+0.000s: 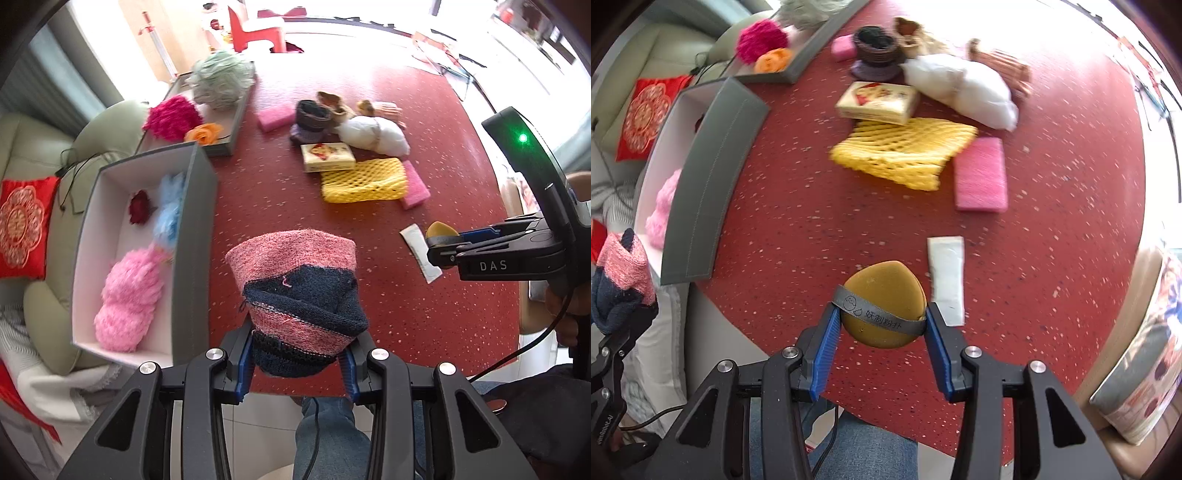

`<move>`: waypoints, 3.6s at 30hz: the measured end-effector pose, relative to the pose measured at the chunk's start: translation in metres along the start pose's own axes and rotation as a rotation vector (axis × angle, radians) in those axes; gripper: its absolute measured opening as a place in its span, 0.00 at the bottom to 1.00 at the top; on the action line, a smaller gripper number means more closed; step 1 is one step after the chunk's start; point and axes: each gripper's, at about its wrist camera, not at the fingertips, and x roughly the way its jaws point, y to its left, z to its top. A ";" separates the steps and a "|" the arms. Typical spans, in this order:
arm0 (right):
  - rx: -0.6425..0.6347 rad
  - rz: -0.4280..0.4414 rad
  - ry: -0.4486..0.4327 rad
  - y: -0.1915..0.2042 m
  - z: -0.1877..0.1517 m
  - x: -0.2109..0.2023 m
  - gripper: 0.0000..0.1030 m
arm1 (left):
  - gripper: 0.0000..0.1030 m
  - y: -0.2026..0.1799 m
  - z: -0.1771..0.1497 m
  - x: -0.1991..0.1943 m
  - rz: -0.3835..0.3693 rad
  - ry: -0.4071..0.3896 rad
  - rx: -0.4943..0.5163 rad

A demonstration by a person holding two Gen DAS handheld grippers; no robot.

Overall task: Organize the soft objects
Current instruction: 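Lift the knitted cover with the left tool while the right tool lifts the olive puff, then carry the knitted cover and olive puff with both tools over the grey box, then open the left tool dropping the cover while the right tool drops the puff, then withdraw both tools from the box toward the table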

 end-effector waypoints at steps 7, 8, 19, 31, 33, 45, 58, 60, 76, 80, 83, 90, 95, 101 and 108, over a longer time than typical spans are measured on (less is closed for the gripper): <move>0.122 0.001 -0.026 -0.039 -0.014 -0.007 0.47 | 0.38 -0.025 0.015 0.007 -0.033 0.001 0.092; 0.136 0.000 -0.028 -0.043 -0.015 -0.007 0.47 | 0.38 -0.028 0.016 0.008 -0.037 0.001 0.104; 0.226 -0.029 -0.028 -0.049 -0.023 -0.005 0.47 | 0.38 -0.024 0.027 0.021 -0.098 0.002 0.180; 0.390 -0.085 -0.044 -0.021 -0.031 -0.002 0.47 | 0.38 0.011 0.029 0.040 -0.185 0.009 0.313; 0.407 -0.083 -0.048 -0.012 -0.032 -0.001 0.47 | 0.38 0.022 0.026 0.043 -0.188 0.011 0.313; 0.297 -0.163 -0.082 0.061 0.010 -0.015 0.47 | 0.38 0.110 0.030 0.030 -0.151 -0.095 0.118; -0.030 -0.197 -0.078 0.174 0.093 -0.014 0.48 | 0.38 0.222 0.006 0.034 -0.058 -0.155 -0.249; -0.068 -0.181 -0.081 0.193 0.105 -0.012 0.48 | 0.38 0.234 0.003 0.037 -0.044 -0.146 -0.284; -0.214 -0.109 -0.047 0.281 0.162 0.015 0.48 | 0.38 0.273 0.004 0.079 -0.004 -0.053 -0.399; -0.218 -0.108 -0.022 0.286 0.167 0.027 0.48 | 0.38 0.271 0.002 0.086 -0.001 -0.028 -0.400; -0.223 -0.111 -0.012 0.288 0.169 0.033 0.50 | 0.40 0.270 0.002 0.089 -0.011 -0.019 -0.400; -0.232 -0.103 -0.008 0.289 0.172 0.035 0.72 | 0.91 0.268 0.000 0.087 0.039 -0.018 -0.416; -0.206 -0.074 -0.006 0.283 0.170 0.031 0.86 | 1.00 0.265 0.001 0.094 0.040 0.047 -0.414; -0.200 -0.056 -0.001 0.277 0.159 0.030 1.00 | 1.00 0.254 -0.003 0.094 0.041 0.065 -0.393; -0.176 -0.031 0.026 0.265 0.142 0.028 1.00 | 1.00 0.241 -0.010 0.089 0.032 0.104 -0.358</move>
